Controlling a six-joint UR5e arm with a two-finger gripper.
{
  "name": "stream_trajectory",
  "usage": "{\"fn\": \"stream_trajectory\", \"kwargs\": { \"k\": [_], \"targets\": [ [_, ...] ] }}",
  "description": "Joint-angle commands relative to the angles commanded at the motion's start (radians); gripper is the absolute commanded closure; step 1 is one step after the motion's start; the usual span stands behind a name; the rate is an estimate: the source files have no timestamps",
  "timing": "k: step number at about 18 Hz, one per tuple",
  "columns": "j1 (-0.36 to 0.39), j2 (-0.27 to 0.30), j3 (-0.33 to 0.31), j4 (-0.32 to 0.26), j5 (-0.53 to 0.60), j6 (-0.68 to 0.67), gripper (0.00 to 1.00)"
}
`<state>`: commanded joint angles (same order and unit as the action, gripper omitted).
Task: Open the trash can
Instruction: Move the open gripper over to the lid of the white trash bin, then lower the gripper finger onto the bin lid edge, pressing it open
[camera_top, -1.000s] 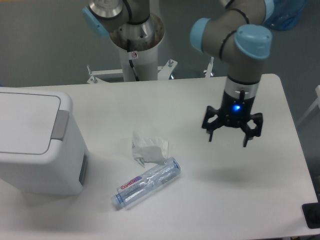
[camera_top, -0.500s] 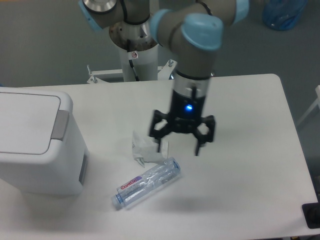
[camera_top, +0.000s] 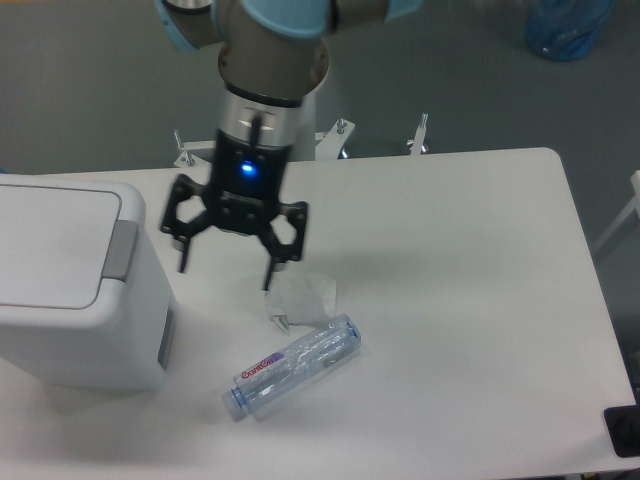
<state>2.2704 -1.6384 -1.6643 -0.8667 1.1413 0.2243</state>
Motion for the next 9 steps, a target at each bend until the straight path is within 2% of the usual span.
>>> {"fn": "stream_trajectory", "kwargs": {
  "k": [2, 9],
  "targets": [
    [-0.014, 0.014, -0.003, 0.000, 0.003, -0.067, 0.00],
    [-0.015, 0.005, -0.029, 0.008, 0.011, -0.069, 0.00]
  ]
}}
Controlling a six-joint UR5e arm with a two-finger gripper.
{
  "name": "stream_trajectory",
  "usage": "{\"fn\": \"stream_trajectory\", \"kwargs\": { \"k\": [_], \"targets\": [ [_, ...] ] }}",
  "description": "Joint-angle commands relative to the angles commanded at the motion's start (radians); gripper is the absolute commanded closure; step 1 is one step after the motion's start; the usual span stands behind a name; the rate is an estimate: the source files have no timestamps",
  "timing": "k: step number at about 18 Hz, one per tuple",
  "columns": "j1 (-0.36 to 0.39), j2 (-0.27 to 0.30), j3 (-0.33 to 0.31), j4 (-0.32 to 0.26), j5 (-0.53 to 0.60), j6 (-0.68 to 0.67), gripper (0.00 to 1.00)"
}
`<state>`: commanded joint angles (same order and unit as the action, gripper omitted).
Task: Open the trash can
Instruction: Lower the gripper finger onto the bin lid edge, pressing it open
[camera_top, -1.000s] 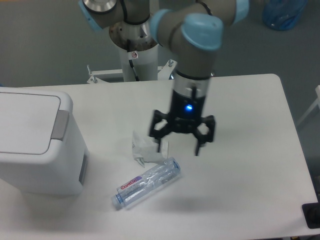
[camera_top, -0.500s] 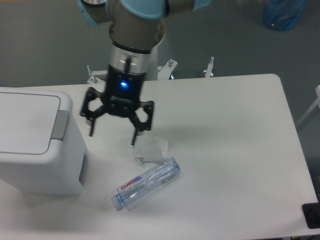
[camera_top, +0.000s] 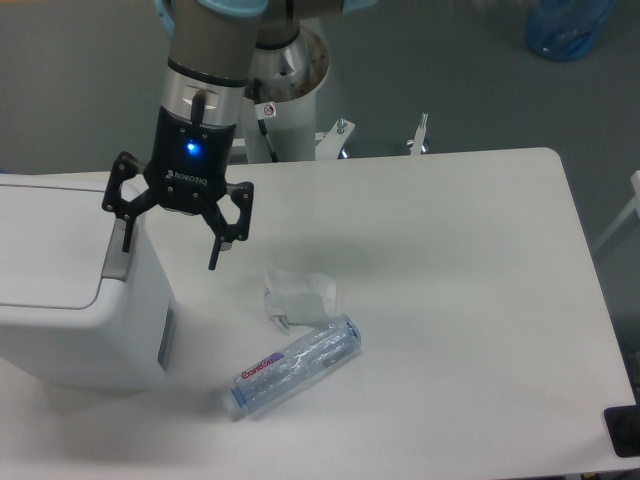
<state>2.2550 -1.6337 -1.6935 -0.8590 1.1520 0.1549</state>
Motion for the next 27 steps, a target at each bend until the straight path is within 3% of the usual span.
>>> {"fn": "stream_trajectory", "kwargs": {
  "k": [14, 27],
  "targets": [
    [-0.014, -0.006, -0.038, 0.002, 0.003, -0.005, 0.00],
    [-0.011, -0.003, -0.023, 0.002, 0.003, -0.023, 0.00]
  ]
}}
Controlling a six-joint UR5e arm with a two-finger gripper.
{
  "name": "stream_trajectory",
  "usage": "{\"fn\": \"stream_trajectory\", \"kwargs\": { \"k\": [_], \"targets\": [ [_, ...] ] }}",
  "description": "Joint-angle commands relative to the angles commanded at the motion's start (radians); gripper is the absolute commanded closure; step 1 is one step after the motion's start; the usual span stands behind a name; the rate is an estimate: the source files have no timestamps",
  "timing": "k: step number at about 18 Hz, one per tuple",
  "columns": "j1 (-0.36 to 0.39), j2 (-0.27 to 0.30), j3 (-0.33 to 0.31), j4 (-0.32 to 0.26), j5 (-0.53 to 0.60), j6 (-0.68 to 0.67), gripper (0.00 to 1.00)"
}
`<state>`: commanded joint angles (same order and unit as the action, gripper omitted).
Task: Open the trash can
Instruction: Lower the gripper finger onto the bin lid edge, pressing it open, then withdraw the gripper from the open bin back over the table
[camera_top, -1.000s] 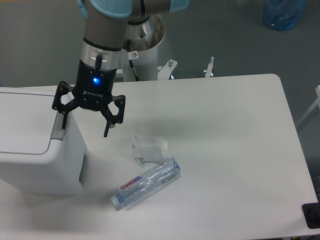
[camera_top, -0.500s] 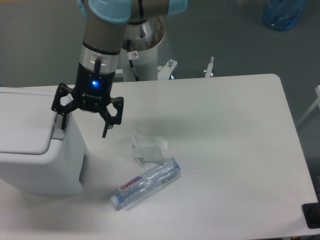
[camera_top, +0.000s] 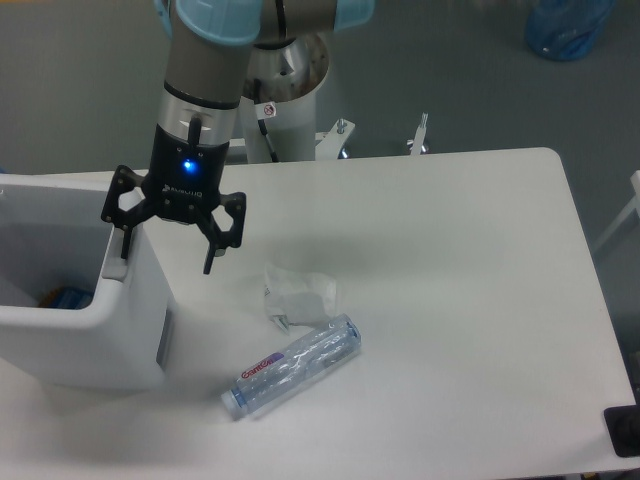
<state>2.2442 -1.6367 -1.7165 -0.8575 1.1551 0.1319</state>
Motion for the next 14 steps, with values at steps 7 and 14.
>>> {"fn": "stream_trajectory", "kwargs": {
  "k": [7, 14],
  "targets": [
    [0.077, -0.077, 0.017, 0.011, 0.143, 0.173, 0.00],
    [0.251, -0.224, 0.066, 0.012, 0.219, 0.399, 0.00]
  ]
}}
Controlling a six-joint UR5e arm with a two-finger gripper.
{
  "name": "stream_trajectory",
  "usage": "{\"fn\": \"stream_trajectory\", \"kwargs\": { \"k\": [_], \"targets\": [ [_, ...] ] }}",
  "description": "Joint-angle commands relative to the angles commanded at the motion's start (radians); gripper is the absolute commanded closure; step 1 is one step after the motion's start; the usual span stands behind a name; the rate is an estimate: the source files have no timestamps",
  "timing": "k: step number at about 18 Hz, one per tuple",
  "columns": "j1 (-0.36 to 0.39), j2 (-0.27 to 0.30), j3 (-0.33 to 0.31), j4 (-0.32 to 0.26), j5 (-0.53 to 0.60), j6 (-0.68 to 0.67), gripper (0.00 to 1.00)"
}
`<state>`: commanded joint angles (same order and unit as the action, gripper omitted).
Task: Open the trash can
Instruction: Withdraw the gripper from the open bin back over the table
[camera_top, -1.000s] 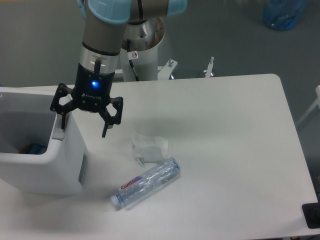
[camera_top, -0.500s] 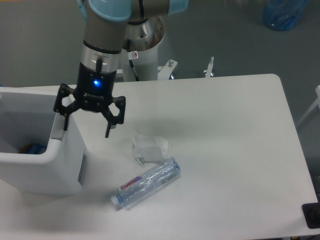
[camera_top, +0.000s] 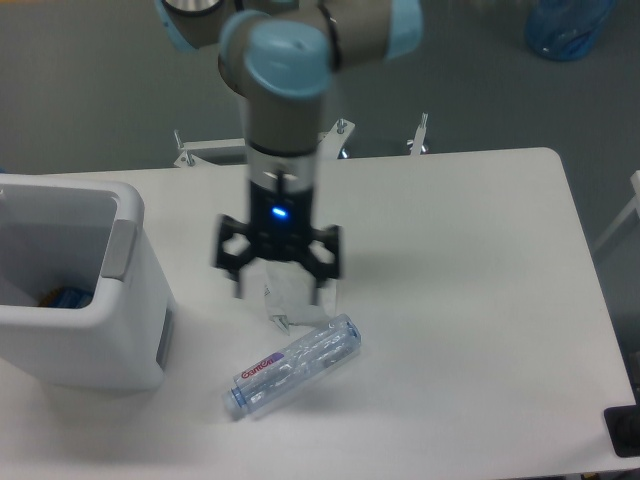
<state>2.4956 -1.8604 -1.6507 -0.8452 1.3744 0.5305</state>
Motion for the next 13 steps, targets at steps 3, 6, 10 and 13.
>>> {"fn": "stream_trajectory", "kwargs": {
  "k": [3, 6, 10, 13],
  "targets": [
    [0.074, -0.054, 0.026, 0.000, 0.054, 0.052, 0.00],
    [0.083, -0.063, 0.006, -0.003, 0.106, 0.236, 0.00],
    [0.074, -0.060, -0.030, -0.014, 0.173, 0.419, 0.00],
    [0.071, -0.056, -0.057, -0.012, 0.221, 0.494, 0.00]
  ]
}}
